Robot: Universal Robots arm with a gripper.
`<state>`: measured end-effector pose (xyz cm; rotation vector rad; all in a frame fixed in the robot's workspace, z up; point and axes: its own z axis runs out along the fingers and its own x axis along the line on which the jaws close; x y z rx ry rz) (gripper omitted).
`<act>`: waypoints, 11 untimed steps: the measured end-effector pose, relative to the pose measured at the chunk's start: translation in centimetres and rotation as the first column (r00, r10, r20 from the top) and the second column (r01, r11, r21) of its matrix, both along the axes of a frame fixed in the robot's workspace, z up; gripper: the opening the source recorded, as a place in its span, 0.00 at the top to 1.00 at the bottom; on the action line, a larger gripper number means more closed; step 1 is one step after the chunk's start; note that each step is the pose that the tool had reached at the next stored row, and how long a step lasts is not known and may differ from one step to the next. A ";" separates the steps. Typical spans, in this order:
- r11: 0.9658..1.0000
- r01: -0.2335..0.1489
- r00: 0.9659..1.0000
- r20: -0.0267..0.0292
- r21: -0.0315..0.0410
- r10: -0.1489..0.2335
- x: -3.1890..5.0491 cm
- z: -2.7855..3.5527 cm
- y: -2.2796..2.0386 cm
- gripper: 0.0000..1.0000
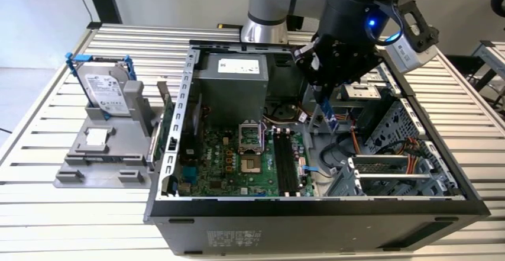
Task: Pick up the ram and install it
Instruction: 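Insert the ram into the slot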
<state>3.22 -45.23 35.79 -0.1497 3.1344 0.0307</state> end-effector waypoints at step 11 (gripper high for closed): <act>1.000 0.000 1.000 0.000 0.000 0.000 0.01 -0.02 0.00 1.00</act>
